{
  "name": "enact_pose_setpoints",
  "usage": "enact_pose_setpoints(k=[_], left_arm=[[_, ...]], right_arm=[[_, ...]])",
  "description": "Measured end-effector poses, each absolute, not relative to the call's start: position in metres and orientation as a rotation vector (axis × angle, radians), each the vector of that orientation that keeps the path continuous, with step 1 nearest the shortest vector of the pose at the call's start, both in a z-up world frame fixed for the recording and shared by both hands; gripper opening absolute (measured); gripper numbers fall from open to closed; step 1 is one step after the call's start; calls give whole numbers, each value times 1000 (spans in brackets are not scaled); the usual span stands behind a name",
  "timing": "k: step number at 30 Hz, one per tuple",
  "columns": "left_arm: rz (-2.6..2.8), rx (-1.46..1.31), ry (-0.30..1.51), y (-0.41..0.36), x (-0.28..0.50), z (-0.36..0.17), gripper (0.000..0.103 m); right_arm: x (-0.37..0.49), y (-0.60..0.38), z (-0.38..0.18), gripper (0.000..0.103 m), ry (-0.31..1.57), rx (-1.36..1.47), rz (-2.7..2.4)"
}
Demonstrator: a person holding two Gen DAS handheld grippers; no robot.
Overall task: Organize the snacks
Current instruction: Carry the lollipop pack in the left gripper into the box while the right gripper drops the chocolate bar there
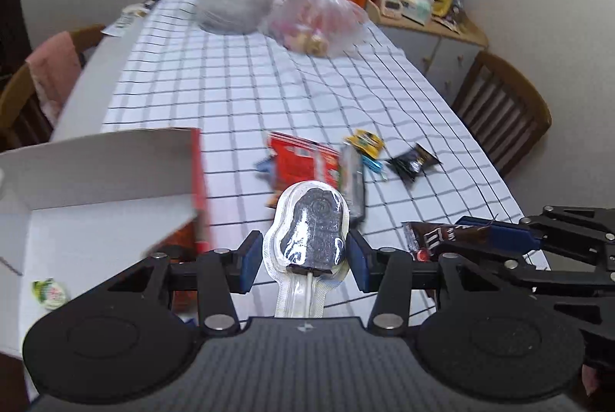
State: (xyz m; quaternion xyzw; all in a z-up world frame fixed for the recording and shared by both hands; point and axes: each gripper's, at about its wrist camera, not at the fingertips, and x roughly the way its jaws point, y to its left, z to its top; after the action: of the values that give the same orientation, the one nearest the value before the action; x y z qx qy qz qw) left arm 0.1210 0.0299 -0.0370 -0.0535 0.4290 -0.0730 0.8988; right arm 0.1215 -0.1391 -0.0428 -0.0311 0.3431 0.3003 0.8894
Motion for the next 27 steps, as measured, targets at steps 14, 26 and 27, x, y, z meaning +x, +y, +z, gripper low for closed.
enact_pose_setpoints(k=[14, 26, 27], left_arm=[[7, -131, 856, 168, 96, -32, 46], [91, -96, 895, 245, 115, -59, 46], [93, -87, 901, 247, 118, -62, 46]], right_arm=[[123, -3, -47, 22, 719, -149, 711], [137, 77, -83, 22, 802, -226, 710], [138, 80, -87, 22, 811, -230, 706]])
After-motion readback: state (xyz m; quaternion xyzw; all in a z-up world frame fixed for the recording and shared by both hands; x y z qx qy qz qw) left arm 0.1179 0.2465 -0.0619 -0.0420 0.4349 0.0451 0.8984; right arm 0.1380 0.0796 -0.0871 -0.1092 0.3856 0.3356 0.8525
